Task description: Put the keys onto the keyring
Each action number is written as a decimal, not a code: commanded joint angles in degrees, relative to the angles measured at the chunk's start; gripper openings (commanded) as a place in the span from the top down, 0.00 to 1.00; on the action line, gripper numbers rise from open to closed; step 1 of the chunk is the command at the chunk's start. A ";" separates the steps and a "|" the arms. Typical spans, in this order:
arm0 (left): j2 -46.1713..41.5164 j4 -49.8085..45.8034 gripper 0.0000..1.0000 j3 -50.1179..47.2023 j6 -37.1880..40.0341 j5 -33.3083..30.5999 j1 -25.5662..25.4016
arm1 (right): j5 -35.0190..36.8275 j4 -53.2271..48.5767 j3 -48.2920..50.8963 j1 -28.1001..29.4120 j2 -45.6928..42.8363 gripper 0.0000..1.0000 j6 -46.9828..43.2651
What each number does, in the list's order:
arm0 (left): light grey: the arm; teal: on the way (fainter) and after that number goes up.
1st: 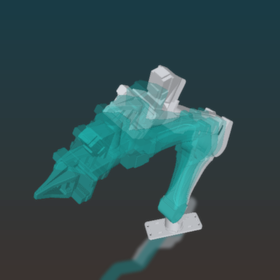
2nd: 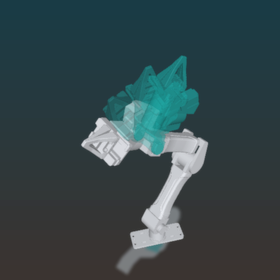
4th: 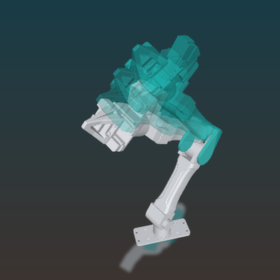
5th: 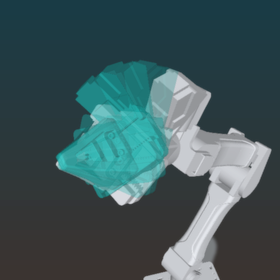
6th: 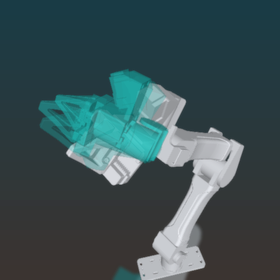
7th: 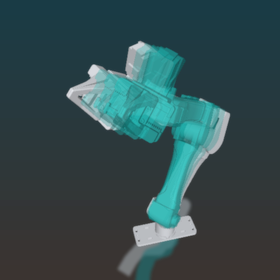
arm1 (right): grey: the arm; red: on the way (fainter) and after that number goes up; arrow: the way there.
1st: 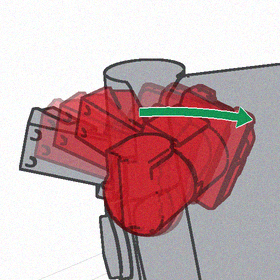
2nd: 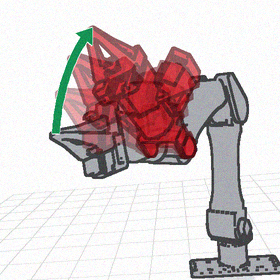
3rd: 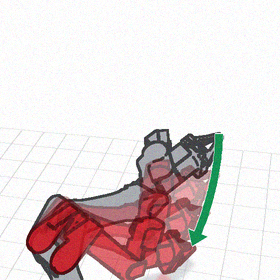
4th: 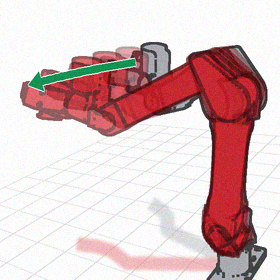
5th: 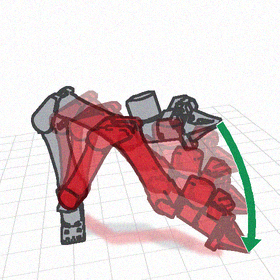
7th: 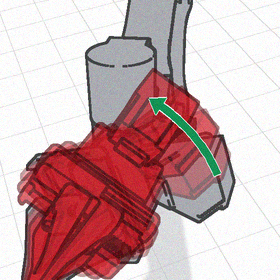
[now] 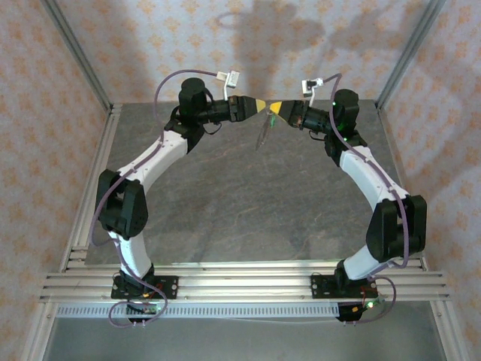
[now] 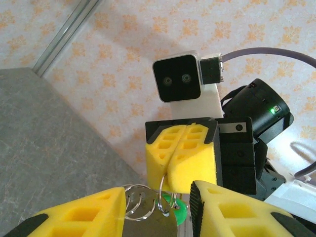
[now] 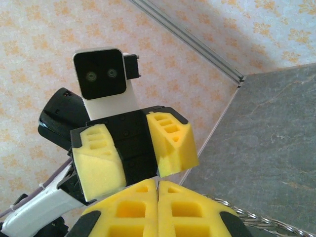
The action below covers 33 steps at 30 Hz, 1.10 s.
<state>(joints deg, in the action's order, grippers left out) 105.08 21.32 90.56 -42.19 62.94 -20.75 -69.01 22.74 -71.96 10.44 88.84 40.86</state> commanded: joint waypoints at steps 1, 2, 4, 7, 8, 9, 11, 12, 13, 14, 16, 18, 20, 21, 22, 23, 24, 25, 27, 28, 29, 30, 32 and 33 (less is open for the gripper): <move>0.04 4.98 0.61 0.23 -2.02 2.10 -1.20 | -0.92 5.45 -0.21 -0.35 -0.38 1.00 0.99; 0.09 5.00 0.61 0.18 -2.01 2.19 -1.43 | -0.82 5.92 -0.03 -0.38 -0.31 1.00 1.19; 0.00 5.27 0.62 0.05 -1.94 2.19 -1.81 | -0.55 6.17 0.06 -0.35 -0.24 1.00 1.37; -0.05 5.32 0.65 0.03 -1.84 2.43 -2.42 | -0.31 6.33 0.25 -0.33 -0.10 1.00 1.33; -0.05 5.31 0.66 0.00 -1.84 2.53 -2.54 | -0.24 6.35 0.33 -0.40 -0.08 1.00 1.34; -0.06 5.27 0.67 -0.04 -1.84 2.67 -2.71 | -0.10 6.35 0.40 -0.34 -0.14 1.00 1.28; -0.14 5.35 0.71 -0.21 -1.75 2.76 -2.97 | 0.07 6.43 0.51 -0.40 -0.15 1.00 1.25; -0.27 5.38 0.73 -0.37 -1.66 2.80 -3.04 | 0.13 6.46 0.59 -0.34 -0.11 1.00 1.24; -0.38 5.31 0.74 -0.47 -1.66 2.74 -3.02 | 0.20 6.52 0.68 -0.39 -0.15 1.00 1.24; -0.48 5.31 0.76 -0.64 -1.60 2.67 -3.15 | 0.28 6.53 0.76 -0.40 -0.19 1.00 1.17; -0.66 5.30 0.77 -0.83 -1.53 2.46 -3.14 | 0.32 6.53 0.99 -0.33 -0.24 1.00 1.16; -0.89 5.30 0.82 -1.07 -1.35 2.20 -3.15 | 0.31 6.48 1.10 -0.35 -0.22 1.00 1.15; -1.01 5.29 0.85 -1.18 -1.31 1.89 -3.14 | 0.29 6.53 1.17 -0.38 -0.18 1.00 1.20; -1.04 5.31 0.87 -1.20 -1.30 1.85 -3.11 | 0.25 6.50 1.21 -0.35 -0.29 1.00 1.15; -1.10 5.31 0.90 -1.18 -1.31 1.80 -3.20 | 0.31 6.49 1.21 -0.35 -0.27 1.00 1.15; -1.10 5.31 0.92 -1.18 -1.30 1.84 -3.20 | 0.30 6.53 1.21 -0.34 -0.30 1.00 1.20; -1.15 5.23 0.93 -1.18 -1.18 1.84 -3.30 | 0.26 6.62 1.21 -0.37 -0.36 1.00 1.28; -1.19 5.05 0.94 -1.18 -0.98 1.75 -3.41 | 0.15 6.76 1.21 -0.33 -0.41 1.00 1.46; -1.10 4.66 0.99 -1.01 -0.55 1.45 -3.66 | 0.19 6.96 1.30 -0.33 -0.36 1.00 1.79; -1.06 4.43 1.00 -0.92 -0.28 1.27 -3.75 | 0.17 7.04 1.30 -0.37 -0.37 1.00 1.89; -1.02 4.36 1.00 -0.84 -0.18 1.15 -3.88 | 0.15 7.12 1.30 -0.41 -0.43 1.00 2.03; -0.93 4.43 1.00 -0.83 -0.09 0.93 -3.94 | 0.32 7.27 1.30 -0.38 -0.49 1.00 2.24; -0.93 4.74 1.00 -0.90 -0.15 0.37 -4.02 | 0.89 7.37 1.39 -0.41 -0.72 1.00 2.58; -0.93 5.08 1.00 -1.04 -0.25 -0.02 -4.06 | 1.49 7.21 1.39 -0.43 -0.92 0.95 2.64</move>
<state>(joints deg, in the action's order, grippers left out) 105.16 23.66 89.52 -43.48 62.50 -23.35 -68.97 26.70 -70.87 10.17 88.84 42.81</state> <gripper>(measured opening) 0.043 0.050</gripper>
